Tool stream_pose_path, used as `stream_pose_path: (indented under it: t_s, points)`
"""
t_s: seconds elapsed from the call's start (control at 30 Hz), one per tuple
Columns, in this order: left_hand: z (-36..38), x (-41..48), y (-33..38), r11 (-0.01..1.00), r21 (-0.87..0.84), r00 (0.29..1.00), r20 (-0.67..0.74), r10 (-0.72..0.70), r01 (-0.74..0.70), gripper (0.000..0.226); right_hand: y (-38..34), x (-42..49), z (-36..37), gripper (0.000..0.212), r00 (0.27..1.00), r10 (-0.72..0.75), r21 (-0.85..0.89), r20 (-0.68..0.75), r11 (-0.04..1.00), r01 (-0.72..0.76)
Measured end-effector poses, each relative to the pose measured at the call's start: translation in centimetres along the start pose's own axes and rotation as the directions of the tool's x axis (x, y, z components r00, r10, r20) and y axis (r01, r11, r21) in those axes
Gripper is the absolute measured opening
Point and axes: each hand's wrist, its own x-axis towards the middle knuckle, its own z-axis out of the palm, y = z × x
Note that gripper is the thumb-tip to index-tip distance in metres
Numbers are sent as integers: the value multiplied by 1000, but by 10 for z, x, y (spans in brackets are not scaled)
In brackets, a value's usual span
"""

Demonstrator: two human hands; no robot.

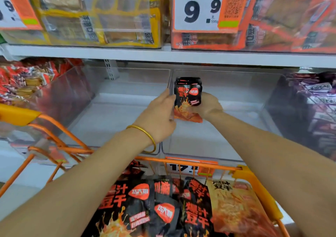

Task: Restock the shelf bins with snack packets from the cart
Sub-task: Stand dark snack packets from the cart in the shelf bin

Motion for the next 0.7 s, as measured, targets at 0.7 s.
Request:
stream_pose_path:
  t_s: [0.7]
  points:
    - [-2, -3, -1, 996, 3, 989, 113, -92, 92, 69, -4, -3, 18, 56, 952, 305, 337, 39, 893, -300]
